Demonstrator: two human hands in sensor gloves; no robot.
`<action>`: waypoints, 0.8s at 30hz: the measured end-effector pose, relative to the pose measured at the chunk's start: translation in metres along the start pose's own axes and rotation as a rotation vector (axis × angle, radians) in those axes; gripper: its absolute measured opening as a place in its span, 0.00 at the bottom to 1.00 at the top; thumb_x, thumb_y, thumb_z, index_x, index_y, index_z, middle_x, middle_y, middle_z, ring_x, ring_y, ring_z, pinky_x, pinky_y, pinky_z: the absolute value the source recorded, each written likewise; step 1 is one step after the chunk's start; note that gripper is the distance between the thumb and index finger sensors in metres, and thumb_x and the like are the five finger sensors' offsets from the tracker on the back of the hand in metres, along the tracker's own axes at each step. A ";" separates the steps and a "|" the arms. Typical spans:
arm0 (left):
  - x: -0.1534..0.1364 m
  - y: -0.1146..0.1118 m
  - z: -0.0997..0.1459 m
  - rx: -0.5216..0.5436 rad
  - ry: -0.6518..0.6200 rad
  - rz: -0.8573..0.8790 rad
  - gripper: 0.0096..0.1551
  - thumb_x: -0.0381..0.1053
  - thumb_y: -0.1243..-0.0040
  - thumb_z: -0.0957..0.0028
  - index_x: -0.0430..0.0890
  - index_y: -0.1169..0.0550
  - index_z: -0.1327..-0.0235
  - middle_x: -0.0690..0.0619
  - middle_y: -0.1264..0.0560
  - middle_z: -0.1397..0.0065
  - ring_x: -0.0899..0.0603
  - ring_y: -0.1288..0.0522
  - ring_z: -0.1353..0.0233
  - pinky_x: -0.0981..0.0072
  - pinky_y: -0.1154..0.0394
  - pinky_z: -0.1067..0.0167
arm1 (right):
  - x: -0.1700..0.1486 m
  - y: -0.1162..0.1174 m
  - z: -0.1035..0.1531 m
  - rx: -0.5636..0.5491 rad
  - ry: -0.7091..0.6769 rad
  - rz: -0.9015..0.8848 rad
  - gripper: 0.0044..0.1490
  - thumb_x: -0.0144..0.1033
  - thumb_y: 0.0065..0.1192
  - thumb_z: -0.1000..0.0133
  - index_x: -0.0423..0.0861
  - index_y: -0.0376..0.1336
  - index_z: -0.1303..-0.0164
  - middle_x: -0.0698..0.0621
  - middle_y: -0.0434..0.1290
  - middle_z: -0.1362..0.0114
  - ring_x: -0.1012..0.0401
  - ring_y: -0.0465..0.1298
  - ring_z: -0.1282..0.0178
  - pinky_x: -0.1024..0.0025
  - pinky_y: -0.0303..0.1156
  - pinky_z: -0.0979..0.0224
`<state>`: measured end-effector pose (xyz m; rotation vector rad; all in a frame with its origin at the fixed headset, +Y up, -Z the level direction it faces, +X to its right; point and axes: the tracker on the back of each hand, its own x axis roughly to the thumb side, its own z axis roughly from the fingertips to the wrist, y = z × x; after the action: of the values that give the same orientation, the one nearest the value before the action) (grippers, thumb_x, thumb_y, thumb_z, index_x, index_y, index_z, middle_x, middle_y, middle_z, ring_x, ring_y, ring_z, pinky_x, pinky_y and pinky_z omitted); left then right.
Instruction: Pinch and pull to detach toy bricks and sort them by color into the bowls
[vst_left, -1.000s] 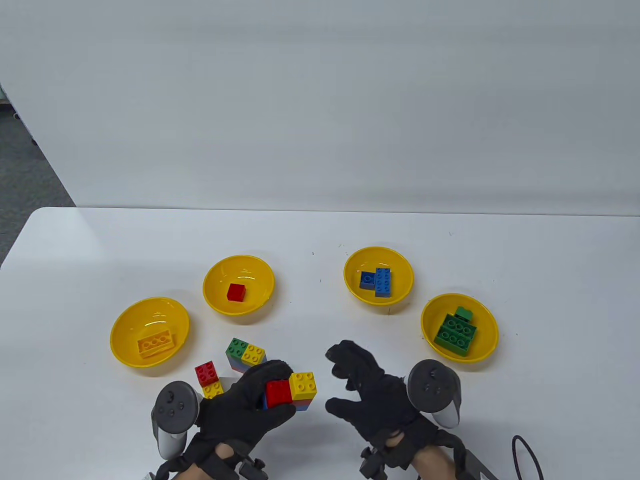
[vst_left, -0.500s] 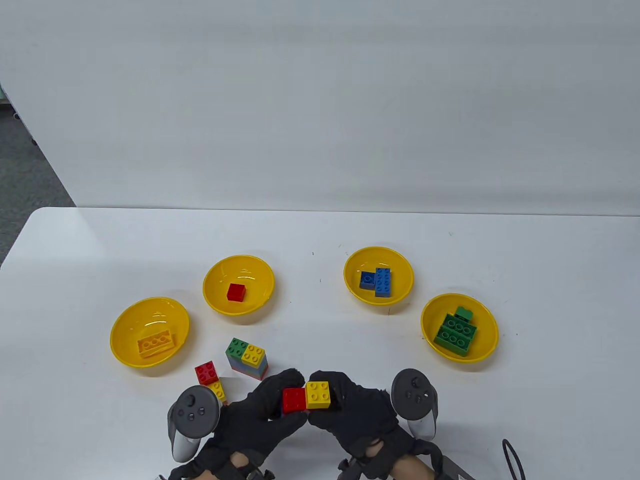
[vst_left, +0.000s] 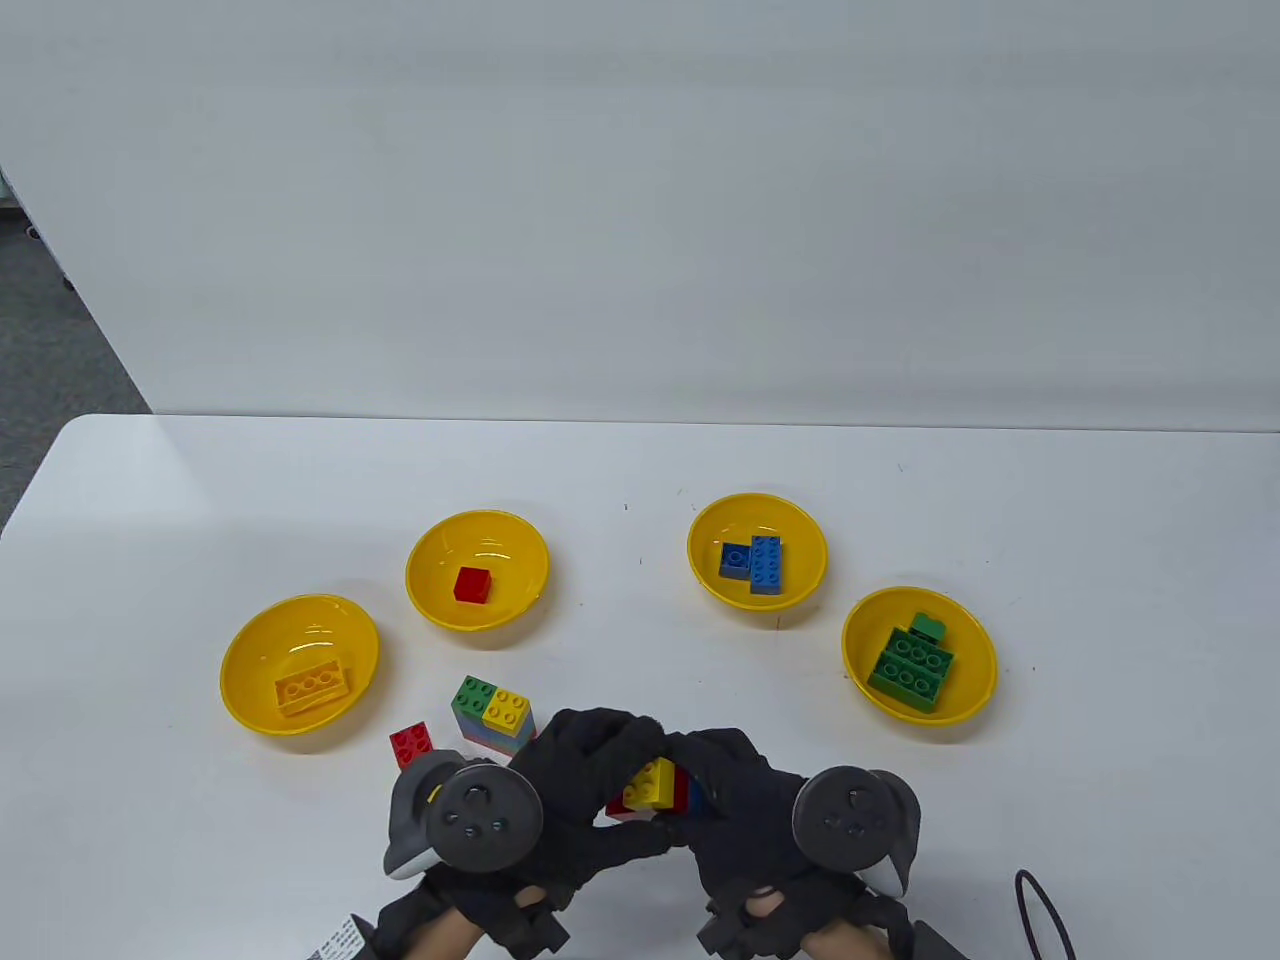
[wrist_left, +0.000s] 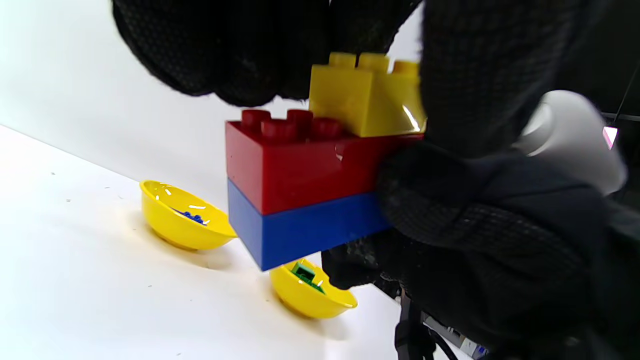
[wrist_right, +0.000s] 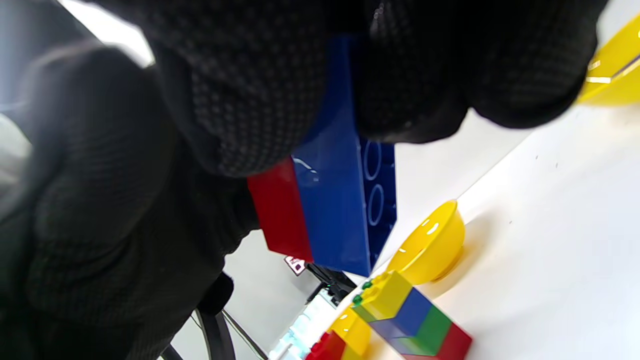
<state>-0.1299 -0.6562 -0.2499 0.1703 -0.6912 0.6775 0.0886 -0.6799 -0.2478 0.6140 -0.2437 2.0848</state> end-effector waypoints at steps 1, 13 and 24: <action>-0.004 -0.001 0.000 0.049 0.007 0.033 0.40 0.61 0.19 0.60 0.46 0.20 0.36 0.41 0.20 0.35 0.33 0.19 0.39 0.38 0.22 0.41 | 0.003 0.002 0.002 -0.006 -0.012 0.067 0.41 0.33 0.77 0.69 0.30 0.72 0.46 0.29 0.74 0.41 0.51 0.83 0.61 0.46 0.83 0.56; -0.045 0.041 0.012 0.232 0.115 0.542 0.38 0.59 0.16 0.59 0.42 0.17 0.39 0.38 0.17 0.40 0.32 0.16 0.45 0.40 0.19 0.48 | 0.012 0.001 0.000 -0.023 -0.011 -0.073 0.41 0.34 0.71 0.68 0.31 0.71 0.44 0.31 0.74 0.40 0.49 0.84 0.59 0.45 0.83 0.54; -0.135 0.157 0.073 0.548 0.521 -0.130 0.39 0.44 0.21 0.53 0.44 0.26 0.27 0.35 0.28 0.26 0.31 0.22 0.35 0.41 0.21 0.38 | -0.011 -0.017 0.000 -0.070 0.093 -0.100 0.41 0.30 0.74 0.64 0.37 0.67 0.37 0.30 0.74 0.37 0.49 0.86 0.56 0.48 0.84 0.53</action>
<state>-0.3437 -0.6312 -0.2914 0.5175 0.0175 0.7352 0.1074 -0.6783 -0.2542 0.4763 -0.2266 1.9942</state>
